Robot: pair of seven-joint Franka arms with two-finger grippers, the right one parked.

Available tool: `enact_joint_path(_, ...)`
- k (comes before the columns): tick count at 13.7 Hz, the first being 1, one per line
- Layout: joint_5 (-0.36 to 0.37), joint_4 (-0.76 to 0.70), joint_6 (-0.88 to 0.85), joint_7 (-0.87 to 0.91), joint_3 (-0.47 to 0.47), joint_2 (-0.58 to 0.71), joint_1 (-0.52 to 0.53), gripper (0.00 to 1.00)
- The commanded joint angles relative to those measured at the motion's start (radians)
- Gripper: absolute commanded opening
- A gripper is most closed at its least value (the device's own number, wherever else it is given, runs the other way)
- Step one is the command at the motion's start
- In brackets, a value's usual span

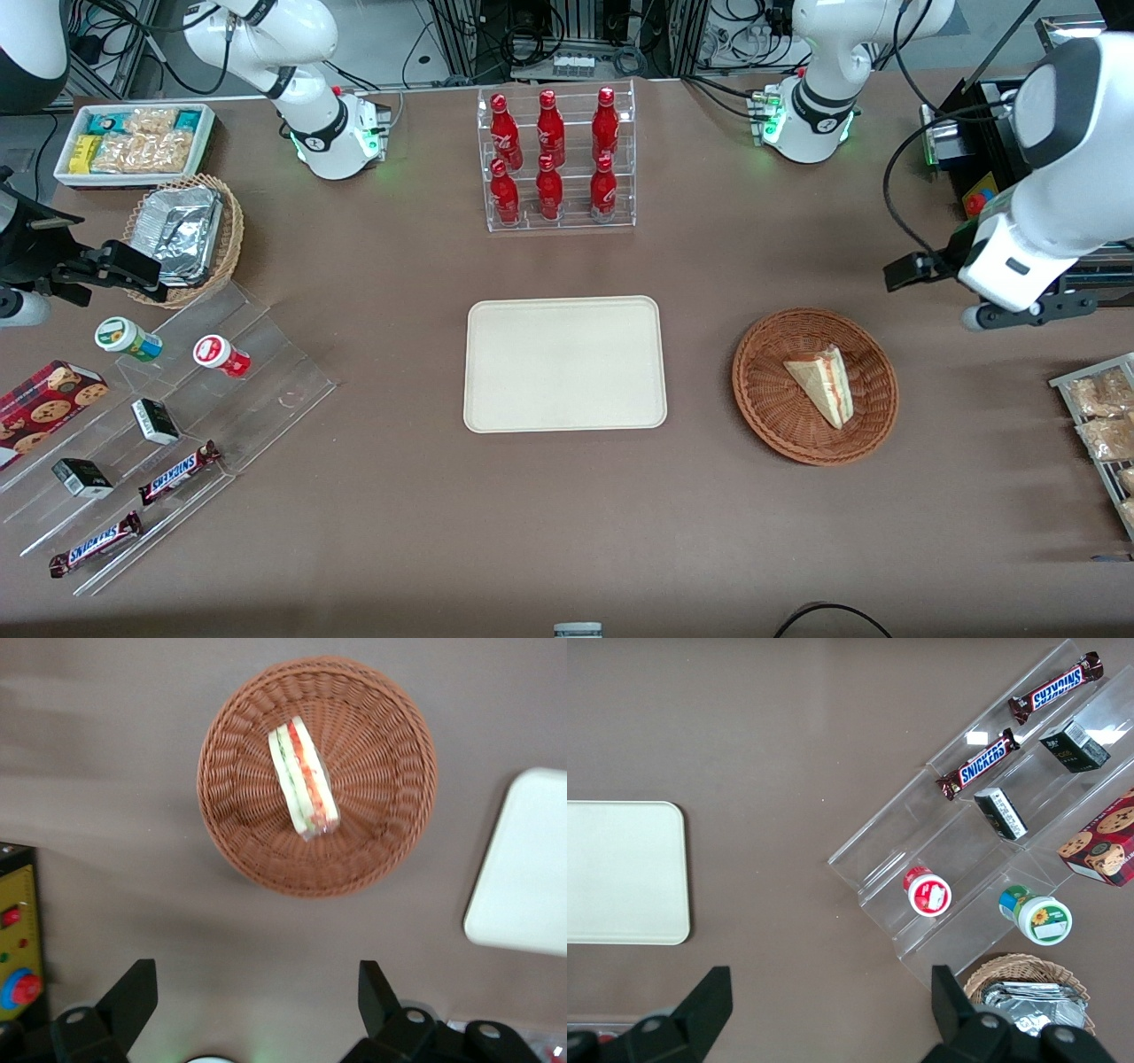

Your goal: Place sandwich from basket to tray

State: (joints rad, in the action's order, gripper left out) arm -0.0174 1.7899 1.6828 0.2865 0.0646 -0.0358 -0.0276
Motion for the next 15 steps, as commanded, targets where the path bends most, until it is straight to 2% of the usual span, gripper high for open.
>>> enact_joint_path(1, 0.004, 0.072, 0.095, 0.12, 0.004, 0.004, -0.003, 1.0)
enact_joint_path(8, 0.005, 0.102, 0.251, 0.331, 0.012, -0.116, -0.014, 1.0)
enact_joint_path(15, 0.013, 0.115, 0.35, 0.335, 0.02, -0.213, -0.026, 1.0)
